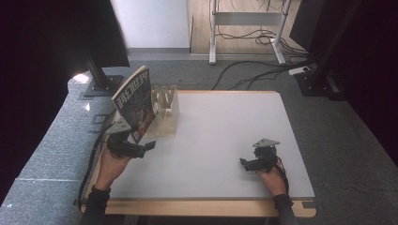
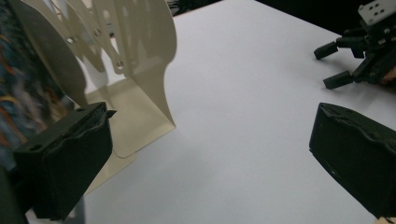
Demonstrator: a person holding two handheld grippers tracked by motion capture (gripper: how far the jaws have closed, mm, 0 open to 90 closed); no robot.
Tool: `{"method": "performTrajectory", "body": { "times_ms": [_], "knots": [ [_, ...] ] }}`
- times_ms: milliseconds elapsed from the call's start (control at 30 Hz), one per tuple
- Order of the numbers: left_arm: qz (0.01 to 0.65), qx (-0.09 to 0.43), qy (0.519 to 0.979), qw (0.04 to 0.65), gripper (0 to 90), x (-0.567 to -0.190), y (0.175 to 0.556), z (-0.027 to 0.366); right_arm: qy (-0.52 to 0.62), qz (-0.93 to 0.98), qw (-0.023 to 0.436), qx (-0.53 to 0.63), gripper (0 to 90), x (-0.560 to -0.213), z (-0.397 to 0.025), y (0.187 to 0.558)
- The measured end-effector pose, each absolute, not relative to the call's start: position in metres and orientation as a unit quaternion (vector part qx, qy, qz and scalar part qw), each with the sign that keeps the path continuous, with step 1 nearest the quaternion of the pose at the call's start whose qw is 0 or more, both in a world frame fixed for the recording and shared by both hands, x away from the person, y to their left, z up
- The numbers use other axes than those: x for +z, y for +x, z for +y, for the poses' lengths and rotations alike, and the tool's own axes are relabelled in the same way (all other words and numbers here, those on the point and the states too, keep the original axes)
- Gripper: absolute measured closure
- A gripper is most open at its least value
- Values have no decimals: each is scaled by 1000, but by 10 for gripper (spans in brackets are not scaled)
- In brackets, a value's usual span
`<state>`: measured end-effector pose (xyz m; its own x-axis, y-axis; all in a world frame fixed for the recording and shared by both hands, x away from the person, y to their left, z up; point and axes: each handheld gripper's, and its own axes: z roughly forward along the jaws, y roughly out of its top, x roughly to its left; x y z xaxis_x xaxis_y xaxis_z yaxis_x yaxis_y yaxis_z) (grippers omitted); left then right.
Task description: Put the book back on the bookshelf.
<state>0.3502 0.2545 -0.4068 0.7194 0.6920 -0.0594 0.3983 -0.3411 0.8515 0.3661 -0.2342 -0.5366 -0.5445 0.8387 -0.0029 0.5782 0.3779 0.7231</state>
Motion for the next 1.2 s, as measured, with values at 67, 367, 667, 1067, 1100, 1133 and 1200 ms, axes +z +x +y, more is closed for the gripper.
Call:
{"method": "performTrajectory", "body": {
  "times_ms": [67, 367, 667, 1067, 1100, 1133, 1200],
  "knots": [
    [336, 153, 808, 460, 0, -415, 352, 249, 438, 808, 189, 345, 4, -537, -234, 366],
    [334, 133, 816, 453, 0, -449, 358, 236, 437, 809, 189, 346, 8, -537, -234, 366],
    [343, 115, 828, 428, 0, -490, 359, 229, 437, 809, 188, 346, 9, -537, -234, 366],
    [350, 125, 868, 330, 0, -528, 364, 213, 437, 809, 188, 346, 10, -537, -234, 365],
    [350, 124, 868, 330, 0, -528, 364, 213, 437, 809, 188, 346, 9, -537, -235, 365],
    [350, 125, 868, 330, 0, -528, 364, 213, 437, 808, 188, 347, 10, -537, -235, 365],
    [351, 124, 868, 330, 0, -529, 364, 213, 437, 809, 187, 347, 10, -537, -235, 365]
  ]
}}
